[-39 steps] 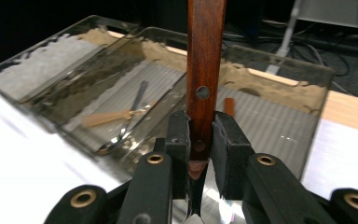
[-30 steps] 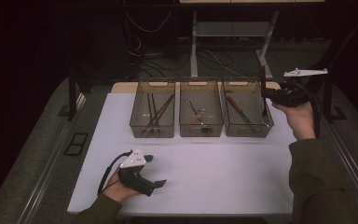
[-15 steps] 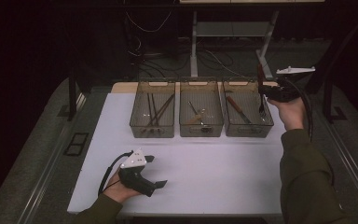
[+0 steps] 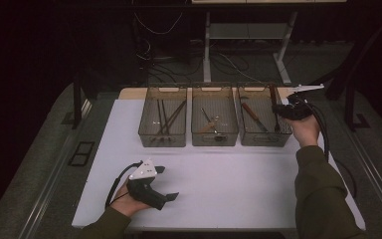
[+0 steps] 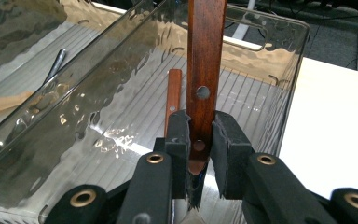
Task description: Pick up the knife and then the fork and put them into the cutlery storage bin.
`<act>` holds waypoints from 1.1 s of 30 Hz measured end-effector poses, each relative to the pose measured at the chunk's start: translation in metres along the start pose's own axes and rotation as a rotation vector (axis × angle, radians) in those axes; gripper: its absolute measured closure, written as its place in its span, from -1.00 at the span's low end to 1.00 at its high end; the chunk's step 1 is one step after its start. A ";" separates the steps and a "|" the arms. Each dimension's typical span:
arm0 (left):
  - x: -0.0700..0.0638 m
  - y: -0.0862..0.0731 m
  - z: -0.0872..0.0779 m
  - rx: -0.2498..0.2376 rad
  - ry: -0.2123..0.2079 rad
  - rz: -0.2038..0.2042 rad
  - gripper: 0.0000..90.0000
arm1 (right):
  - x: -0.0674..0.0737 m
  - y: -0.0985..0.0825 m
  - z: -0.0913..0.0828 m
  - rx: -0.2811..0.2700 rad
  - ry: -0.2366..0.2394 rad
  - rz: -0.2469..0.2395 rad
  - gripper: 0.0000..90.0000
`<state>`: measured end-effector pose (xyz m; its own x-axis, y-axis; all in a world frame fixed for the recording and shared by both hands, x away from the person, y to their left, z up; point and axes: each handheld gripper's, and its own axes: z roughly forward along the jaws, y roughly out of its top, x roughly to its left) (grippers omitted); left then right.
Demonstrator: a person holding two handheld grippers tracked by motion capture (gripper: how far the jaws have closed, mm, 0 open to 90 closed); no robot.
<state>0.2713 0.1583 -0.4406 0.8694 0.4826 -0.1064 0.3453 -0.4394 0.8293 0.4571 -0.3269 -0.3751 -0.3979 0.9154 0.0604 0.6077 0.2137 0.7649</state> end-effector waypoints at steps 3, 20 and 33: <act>0.000 0.000 0.000 0.000 0.000 0.000 -1.00 | 0.002 -0.001 0.004 0.024 0.009 -0.008 0.72; 0.000 0.000 0.000 0.001 0.000 0.001 -1.00 | 0.008 -0.001 -0.007 -0.012 0.100 0.029 -0.23; 0.001 0.000 -0.001 0.002 0.006 -0.005 -1.00 | 0.027 -0.014 -0.022 -0.049 0.122 -0.020 -0.60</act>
<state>0.2723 0.1596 -0.4406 0.8654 0.4896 -0.1070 0.3504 -0.4385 0.8276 0.4225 -0.3122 -0.3700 -0.4922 0.8622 0.1197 0.5656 0.2123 0.7969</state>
